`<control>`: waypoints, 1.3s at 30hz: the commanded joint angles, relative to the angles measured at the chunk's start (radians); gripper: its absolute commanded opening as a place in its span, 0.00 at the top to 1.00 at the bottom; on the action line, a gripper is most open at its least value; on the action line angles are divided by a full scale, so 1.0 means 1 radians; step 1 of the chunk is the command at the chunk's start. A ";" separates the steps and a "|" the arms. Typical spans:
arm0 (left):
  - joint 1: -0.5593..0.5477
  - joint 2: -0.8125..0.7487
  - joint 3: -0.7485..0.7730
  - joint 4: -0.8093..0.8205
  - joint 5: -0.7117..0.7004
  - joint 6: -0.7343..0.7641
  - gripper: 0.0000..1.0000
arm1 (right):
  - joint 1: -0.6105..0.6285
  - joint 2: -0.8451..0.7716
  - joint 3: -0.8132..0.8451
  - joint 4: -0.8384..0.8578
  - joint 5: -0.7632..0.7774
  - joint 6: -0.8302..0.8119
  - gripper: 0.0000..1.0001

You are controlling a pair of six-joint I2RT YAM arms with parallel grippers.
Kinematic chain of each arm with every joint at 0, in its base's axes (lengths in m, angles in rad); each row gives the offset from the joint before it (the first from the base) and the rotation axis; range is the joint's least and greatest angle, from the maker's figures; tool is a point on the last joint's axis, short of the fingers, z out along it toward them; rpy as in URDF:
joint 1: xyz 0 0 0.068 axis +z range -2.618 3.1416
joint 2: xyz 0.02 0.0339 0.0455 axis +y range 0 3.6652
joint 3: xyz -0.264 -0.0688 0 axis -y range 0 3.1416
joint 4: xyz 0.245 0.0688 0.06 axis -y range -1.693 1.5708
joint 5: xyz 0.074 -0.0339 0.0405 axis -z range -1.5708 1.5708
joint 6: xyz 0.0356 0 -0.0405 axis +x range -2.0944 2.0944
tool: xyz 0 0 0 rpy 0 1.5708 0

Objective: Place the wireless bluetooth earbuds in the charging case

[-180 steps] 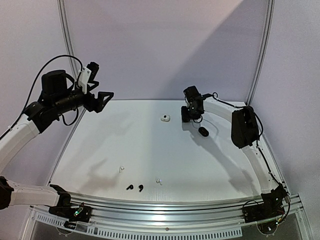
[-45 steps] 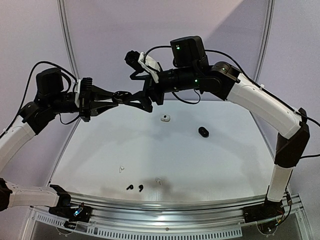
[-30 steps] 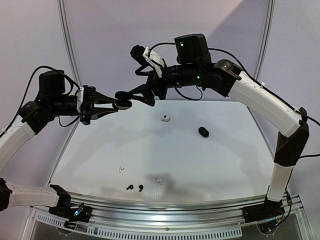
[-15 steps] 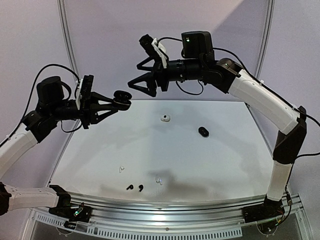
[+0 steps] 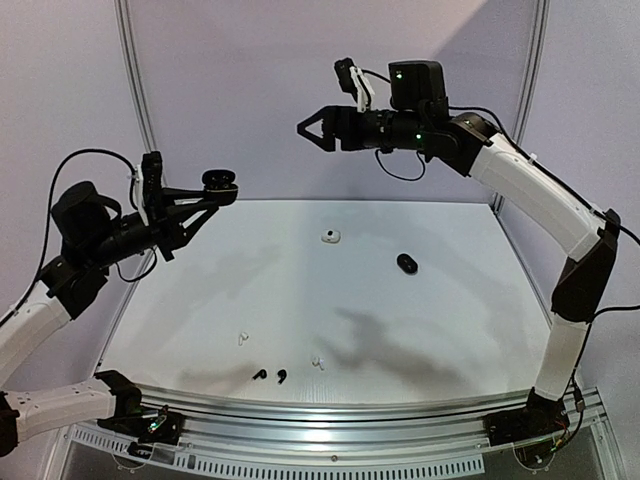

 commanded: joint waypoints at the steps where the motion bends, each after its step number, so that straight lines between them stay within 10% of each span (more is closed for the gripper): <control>1: 0.011 -0.075 -0.110 0.146 -0.194 -0.043 1.00 | -0.003 0.032 -0.034 -0.289 0.213 0.227 0.29; 26: 0.087 -0.502 -0.634 0.422 -0.255 -0.179 1.00 | 0.389 0.352 -0.036 -0.682 0.468 0.696 0.38; 39: 0.094 -0.824 -0.583 0.084 -0.074 -0.156 1.00 | 0.468 0.443 0.004 -0.667 0.483 0.804 0.43</control>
